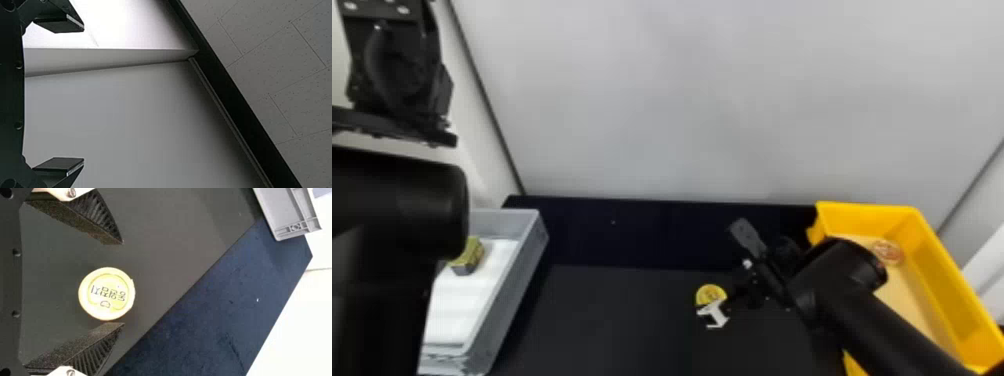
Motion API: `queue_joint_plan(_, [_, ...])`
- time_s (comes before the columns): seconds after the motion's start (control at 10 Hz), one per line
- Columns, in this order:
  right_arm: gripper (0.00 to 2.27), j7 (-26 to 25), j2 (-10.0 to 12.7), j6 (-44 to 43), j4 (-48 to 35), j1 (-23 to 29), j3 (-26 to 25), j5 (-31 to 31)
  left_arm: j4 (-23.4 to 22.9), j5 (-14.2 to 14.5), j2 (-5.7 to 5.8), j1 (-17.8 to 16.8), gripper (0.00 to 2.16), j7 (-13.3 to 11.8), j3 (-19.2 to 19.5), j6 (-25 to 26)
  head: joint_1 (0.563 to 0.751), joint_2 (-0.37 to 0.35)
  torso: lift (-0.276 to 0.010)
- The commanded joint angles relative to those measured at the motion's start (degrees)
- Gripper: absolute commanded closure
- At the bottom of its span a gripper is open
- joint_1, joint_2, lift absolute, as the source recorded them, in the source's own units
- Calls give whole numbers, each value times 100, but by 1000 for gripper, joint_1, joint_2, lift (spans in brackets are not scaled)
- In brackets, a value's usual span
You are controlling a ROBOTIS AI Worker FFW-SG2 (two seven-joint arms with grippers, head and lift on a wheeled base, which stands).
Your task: Pick up the round yellow can and place it in the yellow rectangular box
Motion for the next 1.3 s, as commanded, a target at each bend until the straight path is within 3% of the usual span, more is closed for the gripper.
queue_joint_plan(0.0, [-2,18,6,-207,212,-10,-56,152,0,0,0,0,88,1,-2,0,663,54,-10])
queue_joint_plan(0.5, [-2,-35,120,-523,599,7,-319,283,-18,0,0,17,88,1,15,0,663,54,-10])
queue_joint_plan(1.2, [-2,-518,287,-945,862,218,-829,319,-35,0,0,43,88,-16,59,-79,663,54,-10])
